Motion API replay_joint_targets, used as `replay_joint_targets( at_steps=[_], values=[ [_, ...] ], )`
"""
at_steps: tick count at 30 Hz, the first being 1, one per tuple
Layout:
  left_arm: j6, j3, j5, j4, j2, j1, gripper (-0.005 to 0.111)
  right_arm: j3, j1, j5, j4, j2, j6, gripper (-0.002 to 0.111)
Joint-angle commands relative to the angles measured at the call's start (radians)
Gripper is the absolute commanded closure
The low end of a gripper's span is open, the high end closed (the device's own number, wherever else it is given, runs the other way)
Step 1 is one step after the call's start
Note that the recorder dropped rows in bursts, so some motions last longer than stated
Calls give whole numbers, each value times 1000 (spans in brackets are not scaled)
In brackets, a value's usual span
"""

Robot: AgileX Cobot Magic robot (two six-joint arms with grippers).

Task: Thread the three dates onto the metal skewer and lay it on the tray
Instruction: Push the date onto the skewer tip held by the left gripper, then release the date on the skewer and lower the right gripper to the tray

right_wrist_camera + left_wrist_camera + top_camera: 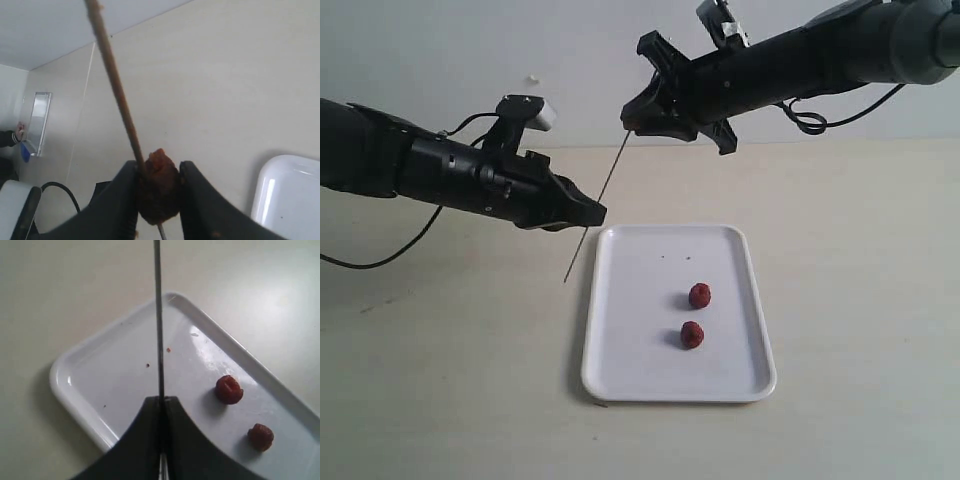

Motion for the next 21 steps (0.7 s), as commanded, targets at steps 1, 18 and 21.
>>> replay_joint_targets(
  at_steps=[1,18,21],
  values=[
    [13,-11,13,-29,-5,-9,107,-4,1,-1,-23,-6,-22,68],
    [-130,-11,9,155,-25,9,107,-4,-88,0,-163,-98,-102,39],
    [-144,-11,9,186,-39,14,107,-4,-102,5,-292,-123,-82,39]
  ],
)
